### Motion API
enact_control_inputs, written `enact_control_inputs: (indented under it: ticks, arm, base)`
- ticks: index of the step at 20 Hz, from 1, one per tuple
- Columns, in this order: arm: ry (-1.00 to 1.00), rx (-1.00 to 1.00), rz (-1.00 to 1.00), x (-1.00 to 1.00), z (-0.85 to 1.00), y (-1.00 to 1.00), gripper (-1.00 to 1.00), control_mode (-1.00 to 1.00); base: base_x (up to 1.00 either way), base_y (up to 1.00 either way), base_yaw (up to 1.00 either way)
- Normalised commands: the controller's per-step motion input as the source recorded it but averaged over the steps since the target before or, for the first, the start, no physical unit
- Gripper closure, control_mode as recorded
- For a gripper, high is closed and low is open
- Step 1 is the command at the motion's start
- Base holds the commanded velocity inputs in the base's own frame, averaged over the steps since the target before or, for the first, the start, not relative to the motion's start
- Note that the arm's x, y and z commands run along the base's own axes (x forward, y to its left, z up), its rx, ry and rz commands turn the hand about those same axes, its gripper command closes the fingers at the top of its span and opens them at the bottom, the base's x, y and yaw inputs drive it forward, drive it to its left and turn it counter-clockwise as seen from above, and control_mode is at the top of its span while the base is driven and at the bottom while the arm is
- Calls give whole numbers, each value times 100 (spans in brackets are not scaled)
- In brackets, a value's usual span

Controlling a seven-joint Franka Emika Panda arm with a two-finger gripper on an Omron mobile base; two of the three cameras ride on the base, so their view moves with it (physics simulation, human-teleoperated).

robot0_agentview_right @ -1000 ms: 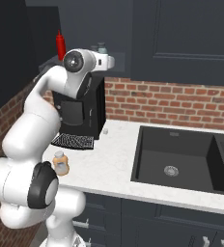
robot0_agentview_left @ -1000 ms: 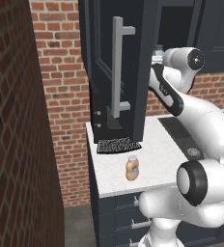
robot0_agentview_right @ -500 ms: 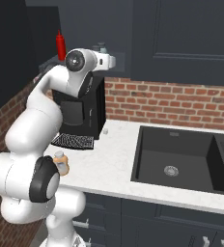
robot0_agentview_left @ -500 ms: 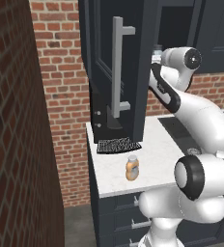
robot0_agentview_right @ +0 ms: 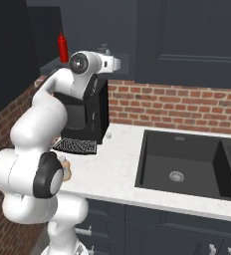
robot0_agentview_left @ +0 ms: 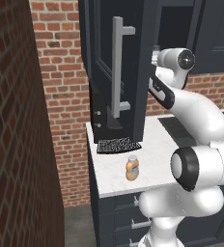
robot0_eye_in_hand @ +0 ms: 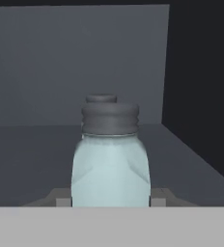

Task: Put the shaker and condiment bottle from the counter next to their counterparts in the cabinet.

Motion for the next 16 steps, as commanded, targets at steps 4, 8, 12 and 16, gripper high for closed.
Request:
enact_control_inputs:
  ticks: [4,8,12,16]
  arm:
    - [-1,0,-3,22,-3,0,100,-100]
    - [0,0,-3,20,-4,0,100,-100]
    - [0,0,-3,13,-4,0,100,-100]
    - [0,0,-3,7,-9,0,100,-100]
  base:
    - [0,0,0]
    - [0,0,0]
    - [0,0,0]
    - [0,0,0]
